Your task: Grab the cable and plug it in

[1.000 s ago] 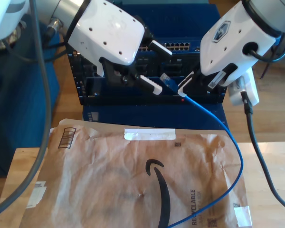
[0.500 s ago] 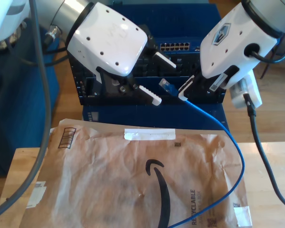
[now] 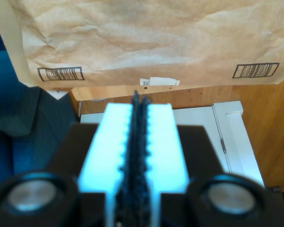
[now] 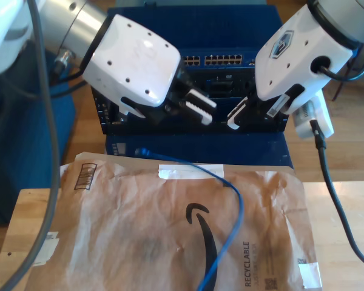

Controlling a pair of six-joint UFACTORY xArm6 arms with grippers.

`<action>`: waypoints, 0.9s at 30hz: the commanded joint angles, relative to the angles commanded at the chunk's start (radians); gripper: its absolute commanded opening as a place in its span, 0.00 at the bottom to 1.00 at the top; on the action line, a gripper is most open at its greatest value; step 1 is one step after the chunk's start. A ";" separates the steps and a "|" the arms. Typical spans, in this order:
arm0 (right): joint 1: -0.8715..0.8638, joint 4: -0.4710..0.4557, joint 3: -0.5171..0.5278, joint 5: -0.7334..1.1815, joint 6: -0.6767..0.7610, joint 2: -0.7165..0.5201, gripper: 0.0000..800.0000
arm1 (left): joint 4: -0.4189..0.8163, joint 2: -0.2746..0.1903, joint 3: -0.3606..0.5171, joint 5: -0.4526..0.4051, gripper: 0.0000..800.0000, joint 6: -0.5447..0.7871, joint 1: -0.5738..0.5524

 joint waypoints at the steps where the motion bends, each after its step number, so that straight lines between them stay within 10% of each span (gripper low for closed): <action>1: 0.000 -0.002 0.002 0.000 0.000 0.000 0.01 | 0.000 0.002 0.000 0.000 0.01 -0.002 0.000; 7: -0.003 -0.002 0.015 -0.002 -0.002 -0.002 0.16 | 0.000 0.005 0.000 -0.002 0.03 -0.002 -0.002; 8: -0.002 -0.002 0.015 -0.002 -0.002 -0.002 0.21 | -0.002 0.006 0.000 -0.006 0.15 -0.003 -0.002; 10: -0.003 -0.003 0.018 -0.002 -0.002 -0.002 0.35 | 0.002 0.018 -0.008 0.002 0.79 -0.012 -0.003; 13: -0.002 -0.003 0.023 -0.003 -0.002 0.000 0.45 | 0.002 0.023 -0.011 -0.002 0.97 -0.028 0.000; 27: -0.002 -0.005 0.097 -0.006 -0.057 0.011 0.87 | 0.005 0.023 -0.003 -0.002 1.00 -0.038 0.091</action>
